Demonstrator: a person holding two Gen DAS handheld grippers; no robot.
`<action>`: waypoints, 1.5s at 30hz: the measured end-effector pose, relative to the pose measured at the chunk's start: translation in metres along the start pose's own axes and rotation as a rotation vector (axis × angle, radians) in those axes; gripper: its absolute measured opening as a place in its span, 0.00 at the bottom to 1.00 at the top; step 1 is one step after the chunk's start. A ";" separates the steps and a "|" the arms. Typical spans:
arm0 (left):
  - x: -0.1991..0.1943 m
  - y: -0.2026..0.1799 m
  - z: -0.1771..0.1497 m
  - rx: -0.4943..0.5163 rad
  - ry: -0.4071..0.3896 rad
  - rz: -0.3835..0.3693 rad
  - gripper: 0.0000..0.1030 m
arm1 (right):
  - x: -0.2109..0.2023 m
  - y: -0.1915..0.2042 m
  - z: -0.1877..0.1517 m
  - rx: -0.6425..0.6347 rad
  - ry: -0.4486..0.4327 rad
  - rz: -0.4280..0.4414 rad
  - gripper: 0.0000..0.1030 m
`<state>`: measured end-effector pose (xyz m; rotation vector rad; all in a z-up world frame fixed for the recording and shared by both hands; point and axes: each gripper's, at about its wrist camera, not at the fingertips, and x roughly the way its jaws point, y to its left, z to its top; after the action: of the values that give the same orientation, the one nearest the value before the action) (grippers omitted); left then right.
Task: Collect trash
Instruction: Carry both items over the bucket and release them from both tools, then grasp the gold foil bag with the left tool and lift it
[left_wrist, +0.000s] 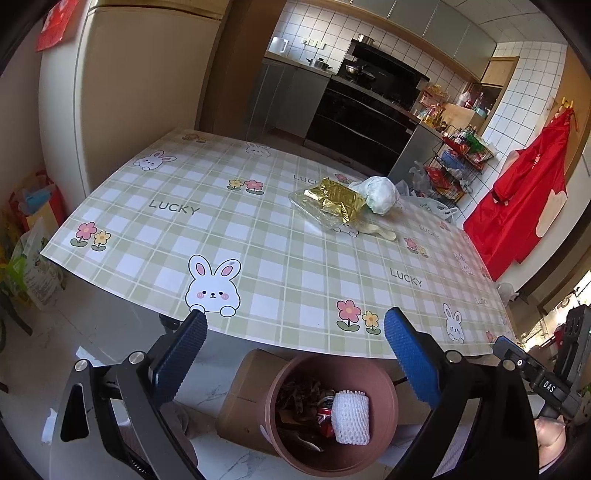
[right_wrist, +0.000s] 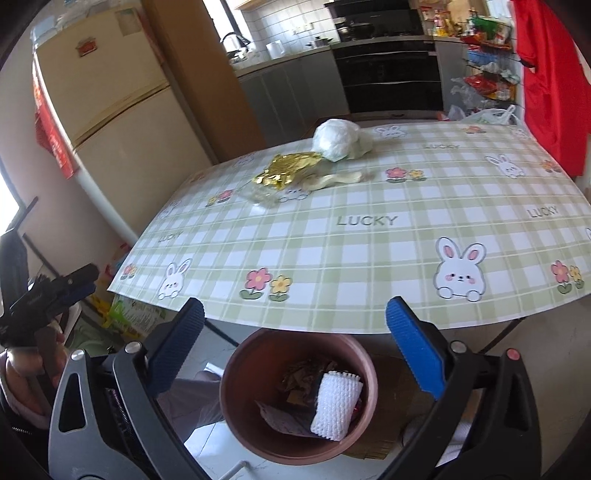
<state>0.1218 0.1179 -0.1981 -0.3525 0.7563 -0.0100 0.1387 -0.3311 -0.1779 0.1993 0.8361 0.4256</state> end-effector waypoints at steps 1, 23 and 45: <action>0.001 0.000 -0.001 0.004 0.003 0.004 0.92 | 0.000 -0.004 0.000 0.008 0.003 -0.006 0.95; 0.061 -0.034 0.056 0.184 0.043 -0.140 0.92 | 0.021 -0.063 0.001 0.140 0.019 -0.023 0.95; 0.374 -0.121 0.168 0.470 0.295 -0.127 0.94 | 0.091 -0.142 0.081 0.152 0.029 -0.079 0.95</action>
<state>0.5217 0.0057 -0.2974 0.0534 0.9931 -0.3611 0.2943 -0.4185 -0.2337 0.3008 0.9027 0.2916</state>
